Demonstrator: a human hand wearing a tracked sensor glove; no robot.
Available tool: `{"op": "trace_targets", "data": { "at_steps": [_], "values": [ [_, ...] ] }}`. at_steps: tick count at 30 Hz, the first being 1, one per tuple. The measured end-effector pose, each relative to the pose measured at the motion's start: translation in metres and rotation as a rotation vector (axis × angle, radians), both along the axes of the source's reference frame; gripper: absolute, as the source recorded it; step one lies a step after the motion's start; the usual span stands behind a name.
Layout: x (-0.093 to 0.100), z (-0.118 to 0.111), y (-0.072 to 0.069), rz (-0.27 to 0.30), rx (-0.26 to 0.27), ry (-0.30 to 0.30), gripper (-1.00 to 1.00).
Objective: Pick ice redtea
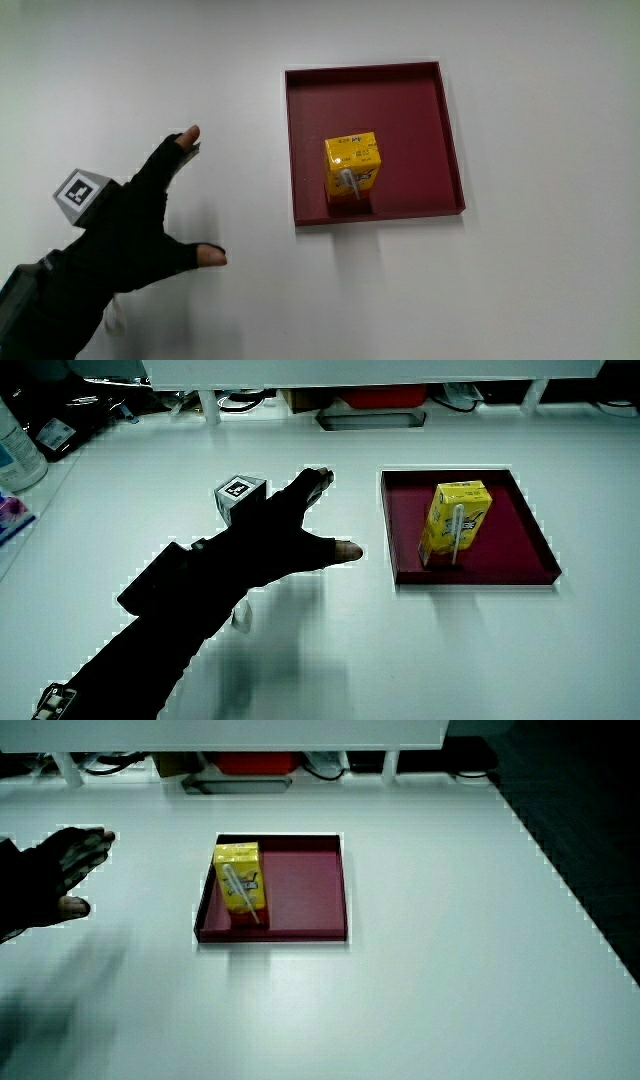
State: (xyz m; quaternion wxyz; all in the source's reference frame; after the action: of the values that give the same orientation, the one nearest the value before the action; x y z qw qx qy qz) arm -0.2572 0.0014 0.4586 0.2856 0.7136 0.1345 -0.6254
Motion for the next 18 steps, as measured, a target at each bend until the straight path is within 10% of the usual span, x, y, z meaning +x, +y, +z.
{"op": "trace_targets", "data": {
  "at_steps": [18],
  "values": [
    [0.044,0.023,-0.026,0.024,-0.082,-0.077,0.0]
  ]
}}
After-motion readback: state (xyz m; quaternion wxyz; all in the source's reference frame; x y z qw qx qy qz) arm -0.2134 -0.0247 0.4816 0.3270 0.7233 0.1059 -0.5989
